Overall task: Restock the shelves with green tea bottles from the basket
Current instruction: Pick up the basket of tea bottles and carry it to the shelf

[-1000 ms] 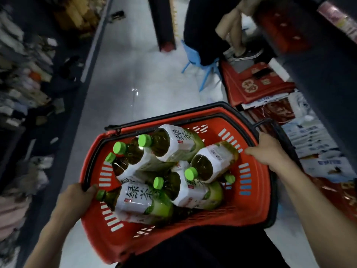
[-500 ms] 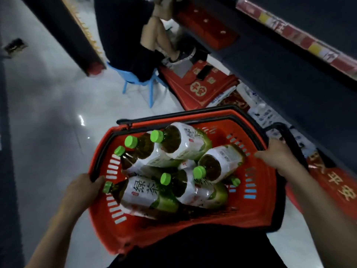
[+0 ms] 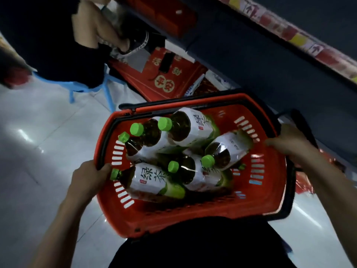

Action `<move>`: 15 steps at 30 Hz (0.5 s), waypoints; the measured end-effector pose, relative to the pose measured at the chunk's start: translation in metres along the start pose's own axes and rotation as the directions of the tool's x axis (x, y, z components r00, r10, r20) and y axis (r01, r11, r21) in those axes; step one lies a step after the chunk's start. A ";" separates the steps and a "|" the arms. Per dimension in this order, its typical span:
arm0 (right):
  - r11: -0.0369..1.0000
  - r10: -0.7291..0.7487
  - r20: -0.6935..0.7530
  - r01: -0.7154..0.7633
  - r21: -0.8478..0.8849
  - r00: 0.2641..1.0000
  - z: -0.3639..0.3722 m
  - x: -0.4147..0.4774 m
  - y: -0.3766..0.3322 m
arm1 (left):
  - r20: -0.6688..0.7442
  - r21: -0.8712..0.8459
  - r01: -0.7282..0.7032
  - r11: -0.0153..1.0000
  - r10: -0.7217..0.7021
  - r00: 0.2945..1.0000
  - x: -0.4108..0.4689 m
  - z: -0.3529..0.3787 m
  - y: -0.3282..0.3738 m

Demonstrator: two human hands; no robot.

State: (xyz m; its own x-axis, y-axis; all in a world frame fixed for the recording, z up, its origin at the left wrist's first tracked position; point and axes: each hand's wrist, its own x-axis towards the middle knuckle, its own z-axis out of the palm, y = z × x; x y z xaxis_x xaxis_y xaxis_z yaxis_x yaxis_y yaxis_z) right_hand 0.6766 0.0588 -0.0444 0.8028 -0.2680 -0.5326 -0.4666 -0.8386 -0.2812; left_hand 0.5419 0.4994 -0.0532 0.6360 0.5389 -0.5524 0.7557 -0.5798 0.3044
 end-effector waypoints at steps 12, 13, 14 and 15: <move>0.987 -0.160 0.162 0.152 0.060 0.974 0.060 0.161 -0.064 | -0.068 -0.131 0.308 0.942 -0.319 0.945 0.065 0.058 0.017; 0.983 -0.182 0.186 0.175 0.053 0.966 0.070 0.184 -0.067 | -0.072 -0.152 0.354 0.923 -0.367 0.927 0.069 0.071 0.017; 0.981 -0.192 0.205 0.187 0.041 0.960 0.081 0.203 -0.070 | -0.069 -0.181 0.394 0.901 -0.411 0.909 0.075 0.084 0.015; 0.979 -0.205 0.224 0.204 0.028 0.953 0.092 0.223 -0.072 | -0.070 -0.209 0.440 0.873 -0.462 0.884 0.078 0.099 0.012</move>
State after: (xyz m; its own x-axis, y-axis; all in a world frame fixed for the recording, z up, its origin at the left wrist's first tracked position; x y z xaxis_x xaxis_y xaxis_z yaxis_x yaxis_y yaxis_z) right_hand 0.8550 0.1033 -0.2165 0.7772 0.0226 -0.6289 -0.3036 -0.8619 -0.4062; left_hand 0.5856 0.4741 -0.1695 0.2242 0.7873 -0.5744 0.9724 -0.1417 0.1854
